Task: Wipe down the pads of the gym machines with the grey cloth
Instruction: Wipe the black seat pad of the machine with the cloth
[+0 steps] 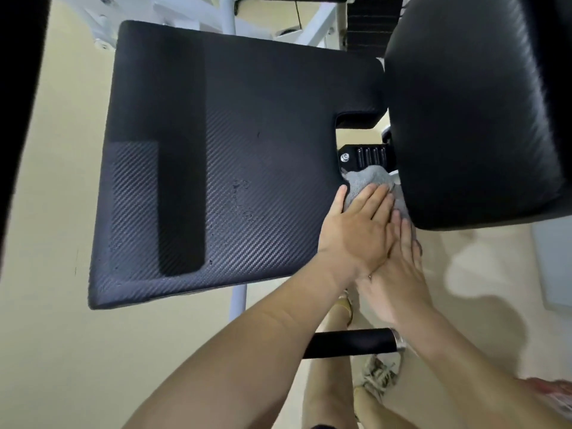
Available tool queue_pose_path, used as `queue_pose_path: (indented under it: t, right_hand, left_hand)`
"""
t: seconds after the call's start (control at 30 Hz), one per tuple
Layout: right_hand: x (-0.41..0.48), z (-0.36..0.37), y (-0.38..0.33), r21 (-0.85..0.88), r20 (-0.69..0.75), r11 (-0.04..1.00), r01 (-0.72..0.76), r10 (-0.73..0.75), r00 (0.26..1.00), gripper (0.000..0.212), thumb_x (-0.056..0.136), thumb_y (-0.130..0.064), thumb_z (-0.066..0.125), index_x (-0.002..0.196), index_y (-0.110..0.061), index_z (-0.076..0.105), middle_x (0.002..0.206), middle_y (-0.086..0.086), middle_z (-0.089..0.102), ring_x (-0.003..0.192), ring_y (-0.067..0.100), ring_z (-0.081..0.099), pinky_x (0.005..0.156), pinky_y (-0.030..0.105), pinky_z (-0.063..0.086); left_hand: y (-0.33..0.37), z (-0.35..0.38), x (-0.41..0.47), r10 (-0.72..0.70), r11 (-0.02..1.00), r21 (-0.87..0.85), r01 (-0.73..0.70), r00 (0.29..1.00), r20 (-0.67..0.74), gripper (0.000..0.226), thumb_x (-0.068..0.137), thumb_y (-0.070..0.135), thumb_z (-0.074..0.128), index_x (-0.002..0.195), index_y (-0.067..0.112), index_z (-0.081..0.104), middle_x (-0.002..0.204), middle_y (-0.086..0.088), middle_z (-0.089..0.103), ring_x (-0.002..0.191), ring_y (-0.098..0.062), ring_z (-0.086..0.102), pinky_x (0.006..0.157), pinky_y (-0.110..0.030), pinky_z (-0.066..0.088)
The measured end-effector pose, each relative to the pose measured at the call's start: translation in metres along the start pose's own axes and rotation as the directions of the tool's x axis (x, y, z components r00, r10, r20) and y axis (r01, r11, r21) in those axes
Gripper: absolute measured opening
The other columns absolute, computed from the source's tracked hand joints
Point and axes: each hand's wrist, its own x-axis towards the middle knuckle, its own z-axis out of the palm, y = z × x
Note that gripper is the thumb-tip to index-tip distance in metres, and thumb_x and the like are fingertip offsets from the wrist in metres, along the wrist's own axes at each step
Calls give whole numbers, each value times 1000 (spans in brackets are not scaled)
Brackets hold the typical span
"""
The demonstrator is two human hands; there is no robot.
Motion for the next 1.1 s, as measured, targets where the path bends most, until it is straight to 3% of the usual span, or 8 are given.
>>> queue_pose_path:
  t: [0.17, 0.27, 0.4, 0.5, 0.6, 0.67, 0.83, 1.1]
  right_hand:
    - [-16, 27, -56, 25, -119, 990, 142, -138, 983, 83, 84, -38, 39, 151, -7, 1, 160, 16, 8, 148, 28, 0, 117, 47, 5]
    - [-23, 33, -102, -14, -19, 951, 308, -308, 951, 80, 88, -40, 35, 153, -13, -4, 160, 11, -8, 146, 24, -16, 116, 45, -7]
    - [-32, 32, -149, 64, 54, 814, 577, -580, 813, 79, 82, -44, 28, 152, -17, 7, 161, 4, 10, 147, 15, -6, 115, 43, 0]
    - [-22, 21, -139, 94, 63, 730, 677, -683, 727, 69, 88, -44, 24, 152, -20, 17, 161, -5, 11, 147, 6, -2, 116, 34, 0]
    - [-10, 9, -117, 154, 48, 744, 651, -663, 747, 56, 94, -34, 36, 148, -17, 32, 156, -1, 31, 144, 7, 19, 115, 27, 11]
    - [-7, 3, -106, 204, 55, 763, 614, -635, 771, 52, 95, -30, 37, 146, -18, 34, 152, -1, 38, 141, 7, 25, 114, 28, 18]
    - [-4, -2, -110, 157, 73, 837, 524, -539, 839, 56, 90, -29, 43, 143, -17, 30, 149, 1, 43, 137, 6, 26, 110, 27, 21]
    - [31, -11, -143, 7, 102, 861, 508, -506, 857, 66, 93, -50, 36, 146, -12, 34, 152, 6, 37, 145, 19, 22, 114, 35, 19]
  left_hand:
    - [-44, -5, -51, -133, 991, -35, 132, 990, -41, 56, 101, 40, 13, 154, 21, 14, 163, 7, 9, 150, -10, -2, 115, -51, -15]
    - [-80, -10, -95, -306, 952, -25, 305, 949, -77, 54, 102, 39, 18, 153, 22, 19, 162, 8, 13, 150, -11, 5, 116, -50, -11]
    - [-115, -24, -152, -523, 850, -25, 526, 838, -157, 56, 97, 38, 29, 146, 14, 40, 155, 2, 36, 145, -22, 28, 114, -50, -4]
    - [-117, -35, -165, -517, 854, -38, 519, 838, -176, 54, 93, 33, 39, 138, 5, 49, 148, -8, 46, 142, -30, 34, 115, -51, 9]
    - [-112, -41, -150, -409, 909, -153, 387, 899, -156, 51, 91, 32, 40, 131, 5, 56, 141, -11, 53, 134, -31, 44, 112, -49, 33]
    - [-111, -44, -133, -409, 905, -186, 382, 901, -145, 50, 92, 37, 36, 126, 8, 60, 138, -10, 57, 129, -29, 49, 109, -47, 37]
    - [-124, -48, -98, -488, 861, -218, 459, 867, -100, 47, 95, 43, 35, 128, 17, 57, 152, -5, 40, 143, -20, 33, 117, -47, 18]
    - [-149, -61, -63, -583, 770, -389, 505, 805, -110, 34, 99, 23, 41, 131, 23, 54, 159, 3, 28, 149, -13, 13, 118, -33, -2]
